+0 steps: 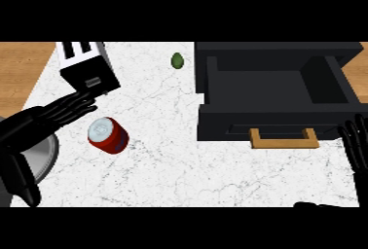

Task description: Pick up the can, place it into the drawer and close the drawer

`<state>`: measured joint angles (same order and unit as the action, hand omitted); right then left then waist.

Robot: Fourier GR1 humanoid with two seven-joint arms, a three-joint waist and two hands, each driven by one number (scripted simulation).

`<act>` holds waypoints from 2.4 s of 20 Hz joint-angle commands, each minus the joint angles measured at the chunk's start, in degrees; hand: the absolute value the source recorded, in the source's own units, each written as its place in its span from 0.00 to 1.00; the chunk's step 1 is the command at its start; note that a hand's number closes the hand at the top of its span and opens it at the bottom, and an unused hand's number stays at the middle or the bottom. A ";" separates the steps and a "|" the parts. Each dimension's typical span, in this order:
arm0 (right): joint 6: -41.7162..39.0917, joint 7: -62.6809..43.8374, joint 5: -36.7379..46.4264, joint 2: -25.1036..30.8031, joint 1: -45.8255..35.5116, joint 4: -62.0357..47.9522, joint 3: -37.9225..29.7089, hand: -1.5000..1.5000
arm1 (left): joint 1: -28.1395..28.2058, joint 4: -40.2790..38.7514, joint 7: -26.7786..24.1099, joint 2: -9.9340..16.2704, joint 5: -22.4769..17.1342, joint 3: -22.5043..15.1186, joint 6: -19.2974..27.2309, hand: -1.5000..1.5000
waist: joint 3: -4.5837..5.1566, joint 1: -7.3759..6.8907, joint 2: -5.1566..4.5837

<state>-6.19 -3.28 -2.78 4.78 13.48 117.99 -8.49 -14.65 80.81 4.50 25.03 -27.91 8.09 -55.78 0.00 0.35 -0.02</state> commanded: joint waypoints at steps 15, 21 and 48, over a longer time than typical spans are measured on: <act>-1.56 0.28 1.66 -2.01 -0.29 0.10 -0.24 0.00 | -6.43 -23.85 -29.34 -2.09 30.02 1.51 1.15 0.00 | 0.04 0.21 -0.08; -4.85 3.26 -0.29 -1.33 3.43 -0.11 -2.01 0.00 | -8.00 -30.23 -36.53 -0.95 34.76 -1.84 3.96 0.00 | 0.07 0.72 -0.17; -4.26 -1.93 -2.94 -0.54 0.53 3.82 -4.18 0.00 | -15.95 -57.16 -55.69 0.73 40.84 -11.27 12.80 0.00 | 0.20 1.77 -0.46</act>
<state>-10.21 -2.91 -3.99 3.86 12.96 118.58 -11.82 -30.08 26.65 -43.35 26.21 12.75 -2.53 -35.28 0.15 1.74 -0.50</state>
